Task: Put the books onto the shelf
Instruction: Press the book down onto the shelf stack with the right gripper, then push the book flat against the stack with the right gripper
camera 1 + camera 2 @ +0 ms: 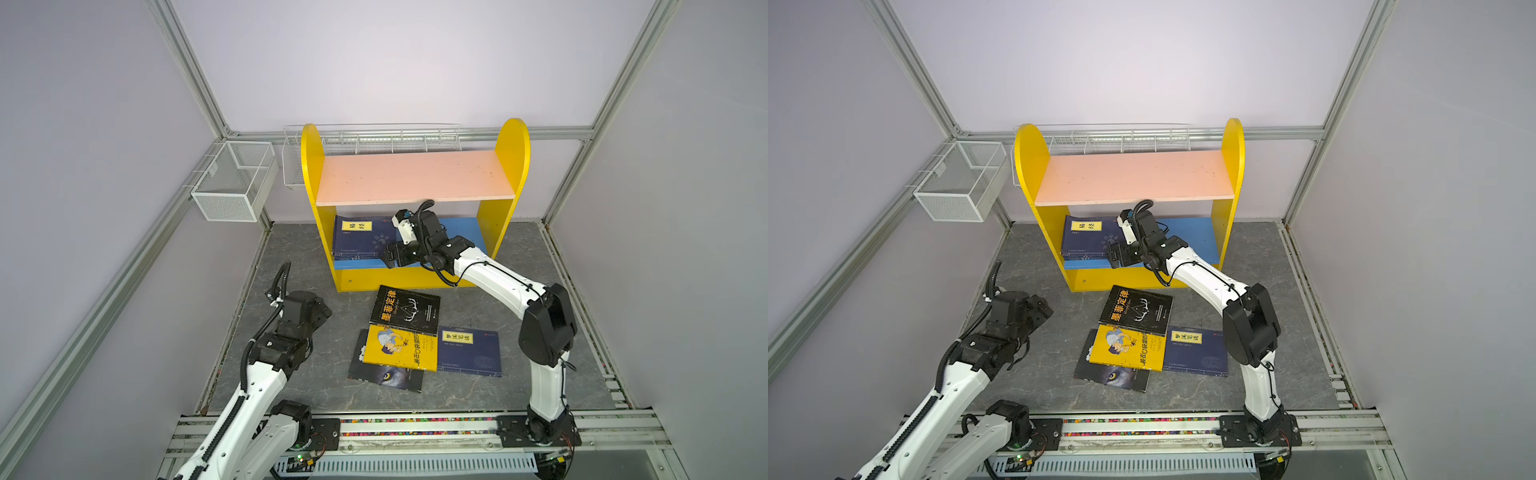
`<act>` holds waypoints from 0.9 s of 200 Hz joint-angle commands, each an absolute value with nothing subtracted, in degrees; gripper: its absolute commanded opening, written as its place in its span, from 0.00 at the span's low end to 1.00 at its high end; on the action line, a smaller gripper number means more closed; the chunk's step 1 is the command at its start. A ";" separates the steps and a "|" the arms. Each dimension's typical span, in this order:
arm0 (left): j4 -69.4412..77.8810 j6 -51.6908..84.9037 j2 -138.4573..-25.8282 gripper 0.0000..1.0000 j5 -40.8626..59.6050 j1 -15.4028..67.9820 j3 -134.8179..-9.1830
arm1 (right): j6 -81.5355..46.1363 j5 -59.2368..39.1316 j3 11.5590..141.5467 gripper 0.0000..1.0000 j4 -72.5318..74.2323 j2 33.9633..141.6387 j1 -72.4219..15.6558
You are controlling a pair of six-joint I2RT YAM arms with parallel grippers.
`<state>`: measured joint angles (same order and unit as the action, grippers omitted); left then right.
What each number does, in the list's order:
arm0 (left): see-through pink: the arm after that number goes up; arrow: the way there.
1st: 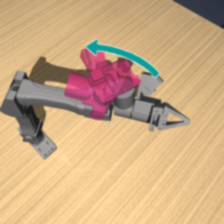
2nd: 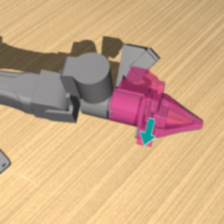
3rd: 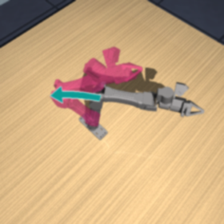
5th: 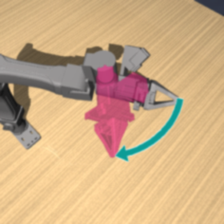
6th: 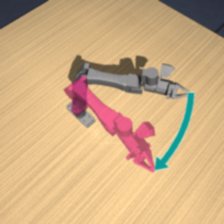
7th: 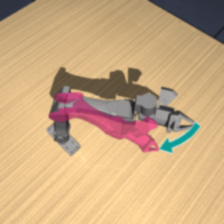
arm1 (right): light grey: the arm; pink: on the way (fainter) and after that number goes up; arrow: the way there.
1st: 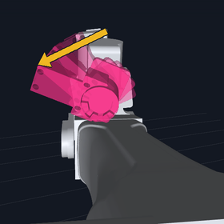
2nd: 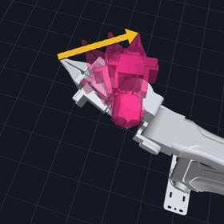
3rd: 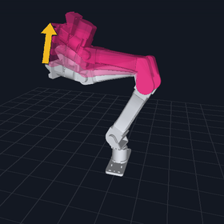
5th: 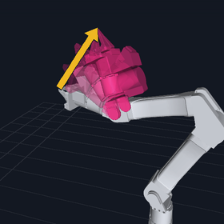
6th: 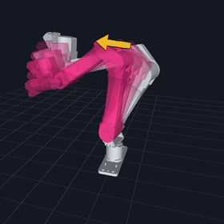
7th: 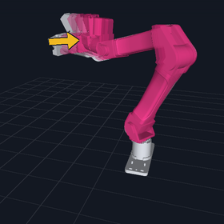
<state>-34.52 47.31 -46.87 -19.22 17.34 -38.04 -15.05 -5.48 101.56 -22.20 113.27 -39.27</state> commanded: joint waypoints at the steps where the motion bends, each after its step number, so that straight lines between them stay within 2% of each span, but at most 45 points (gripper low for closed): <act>1: -34.63 46.76 -47.07 0.89 -19.25 17.09 -38.01 | -8.54 -3.11 100.73 0.97 -22.96 109.73 -40.06; 99: -35.17 47.04 -47.12 0.89 -19.90 17.09 -38.14 | 0.04 1.49 108.59 0.85 -27.43 116.72 -42.61; 180: -36.33 46.77 -46.01 0.89 -21.54 16.99 -38.32 | 4.37 5.80 108.81 0.89 -29.75 118.37 -44.07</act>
<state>-34.68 47.29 -47.05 -19.57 17.34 -38.04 1.65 3.70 110.28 -28.38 117.73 -43.51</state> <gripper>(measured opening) 0.882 0.892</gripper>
